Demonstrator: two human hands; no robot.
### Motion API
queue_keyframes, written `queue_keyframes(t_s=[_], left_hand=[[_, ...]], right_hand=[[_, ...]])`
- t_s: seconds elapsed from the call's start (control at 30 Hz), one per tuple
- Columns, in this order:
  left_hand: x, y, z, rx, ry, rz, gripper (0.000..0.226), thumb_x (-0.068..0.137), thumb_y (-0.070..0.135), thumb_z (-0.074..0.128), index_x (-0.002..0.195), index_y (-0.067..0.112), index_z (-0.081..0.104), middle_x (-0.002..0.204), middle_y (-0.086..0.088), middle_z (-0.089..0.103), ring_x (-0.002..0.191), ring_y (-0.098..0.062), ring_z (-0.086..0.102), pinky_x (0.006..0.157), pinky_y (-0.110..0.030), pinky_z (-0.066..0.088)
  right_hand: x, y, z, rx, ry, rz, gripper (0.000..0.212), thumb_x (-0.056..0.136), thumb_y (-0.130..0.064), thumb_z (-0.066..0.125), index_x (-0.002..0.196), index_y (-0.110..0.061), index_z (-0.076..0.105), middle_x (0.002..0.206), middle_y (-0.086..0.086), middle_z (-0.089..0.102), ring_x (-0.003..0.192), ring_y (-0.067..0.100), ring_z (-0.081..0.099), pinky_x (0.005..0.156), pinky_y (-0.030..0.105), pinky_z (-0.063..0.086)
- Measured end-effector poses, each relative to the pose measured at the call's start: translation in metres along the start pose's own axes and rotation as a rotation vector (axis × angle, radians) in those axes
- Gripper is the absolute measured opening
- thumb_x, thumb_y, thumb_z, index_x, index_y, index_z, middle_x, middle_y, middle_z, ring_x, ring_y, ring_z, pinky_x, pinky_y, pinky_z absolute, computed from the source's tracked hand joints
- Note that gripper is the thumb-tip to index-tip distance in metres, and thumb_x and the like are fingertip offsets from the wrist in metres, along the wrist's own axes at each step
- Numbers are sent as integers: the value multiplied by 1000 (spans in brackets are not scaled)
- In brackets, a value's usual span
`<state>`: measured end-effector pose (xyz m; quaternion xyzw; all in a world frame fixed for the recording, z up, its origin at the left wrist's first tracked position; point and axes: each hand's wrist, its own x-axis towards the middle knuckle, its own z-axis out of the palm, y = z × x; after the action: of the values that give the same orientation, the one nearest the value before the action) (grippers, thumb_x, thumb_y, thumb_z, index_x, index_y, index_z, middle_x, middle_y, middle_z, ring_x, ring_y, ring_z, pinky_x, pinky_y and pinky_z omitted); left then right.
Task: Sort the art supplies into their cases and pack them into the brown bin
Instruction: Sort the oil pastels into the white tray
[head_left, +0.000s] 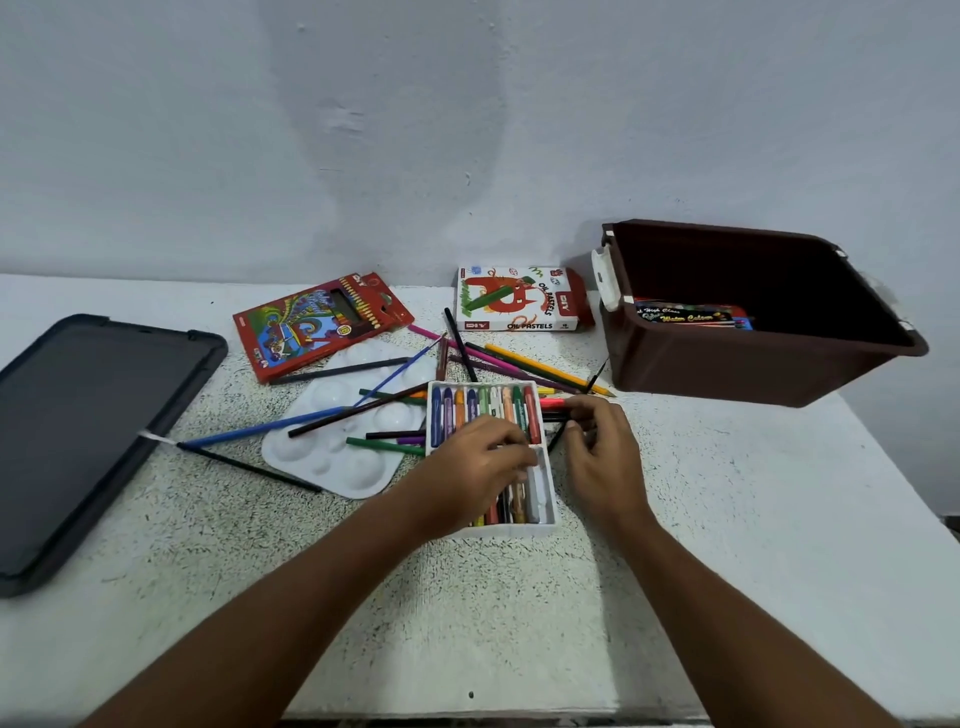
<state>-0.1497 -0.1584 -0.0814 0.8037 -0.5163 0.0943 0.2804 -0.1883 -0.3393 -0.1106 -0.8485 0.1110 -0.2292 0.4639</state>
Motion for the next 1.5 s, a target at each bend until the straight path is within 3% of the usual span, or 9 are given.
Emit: queue_keyframes(t_s=[0.37, 0.67, 0.77, 0.87, 0.93, 1.03, 1.23, 1.37, 1.5], left_hand=[[-11, -4, 19, 41, 51, -100, 36, 85, 46, 58, 95, 15, 73, 96, 6, 65, 97, -15, 53, 83, -38, 44], [-10, -12, 9, 12, 96, -92, 30, 88, 35, 59, 99, 10, 71, 96, -1, 66, 94, -17, 55, 82, -32, 46], [-5, -27, -10, 93, 180, -186, 26, 89, 25, 57, 96, 3, 70, 91, -9, 66, 89, -21, 57, 79, -28, 45], [0, -48, -28, 101, 214, -390, 18, 91, 14, 60, 103, 3, 69, 94, -10, 65, 92, -22, 52, 77, -33, 41], [5, -66, -34, 115, 207, -518, 21, 93, 17, 56, 108, 7, 68, 97, -10, 64, 95, -23, 49, 75, -31, 34], [17, -89, -38, 169, 177, -648, 23, 93, 22, 56, 106, 9, 69, 97, -12, 66, 95, -28, 55, 76, -34, 40], [43, -99, -34, 164, 93, -764, 25, 88, 27, 64, 98, 5, 72, 88, -11, 70, 77, -24, 64, 75, -40, 55], [53, -103, -32, 132, 40, -819, 29, 84, 33, 70, 74, 7, 71, 69, -8, 67, 62, -20, 64, 70, -39, 57], [59, -102, -31, 125, 8, -855, 29, 81, 30, 73, 67, 5, 68, 64, -8, 65, 59, -22, 64, 69, -38, 57]], right_hand=[[1, -1, 0, -23, 5, -11, 21, 93, -6, 53, 109, -18, 58, 104, 0, 54, 93, 14, 54, 79, 29, 47], [-1, -3, 7, -95, -27, -37, 23, 90, -21, 61, 112, -27, 59, 106, -9, 52, 105, 9, 47, 88, 28, 45], [0, -4, 7, -85, -30, -12, 25, 90, -25, 63, 114, -27, 59, 110, -7, 48, 107, 7, 48, 90, 23, 42], [1, -4, 8, -89, -33, -1, 25, 90, -26, 64, 114, -28, 58, 111, -7, 48, 106, 5, 48, 91, 24, 43], [1, -4, 9, -93, -21, -7, 26, 89, -25, 64, 114, -27, 58, 111, -8, 48, 107, 5, 48, 93, 26, 44], [1, -3, 9, -94, -13, -2, 27, 89, -26, 65, 114, -27, 58, 111, -7, 48, 107, 7, 49, 94, 29, 46], [0, -5, 9, -96, -12, 1, 28, 88, -27, 66, 115, -27, 58, 111, -8, 49, 106, 4, 50, 92, 27, 48], [0, -8, 8, -90, -14, -11, 28, 88, -25, 66, 114, -27, 58, 110, -8, 51, 105, 2, 49, 91, 24, 45], [-1, -9, 8, -94, -18, -12, 29, 87, -24, 67, 115, -27, 58, 109, -10, 51, 104, 1, 48, 89, 22, 44]])
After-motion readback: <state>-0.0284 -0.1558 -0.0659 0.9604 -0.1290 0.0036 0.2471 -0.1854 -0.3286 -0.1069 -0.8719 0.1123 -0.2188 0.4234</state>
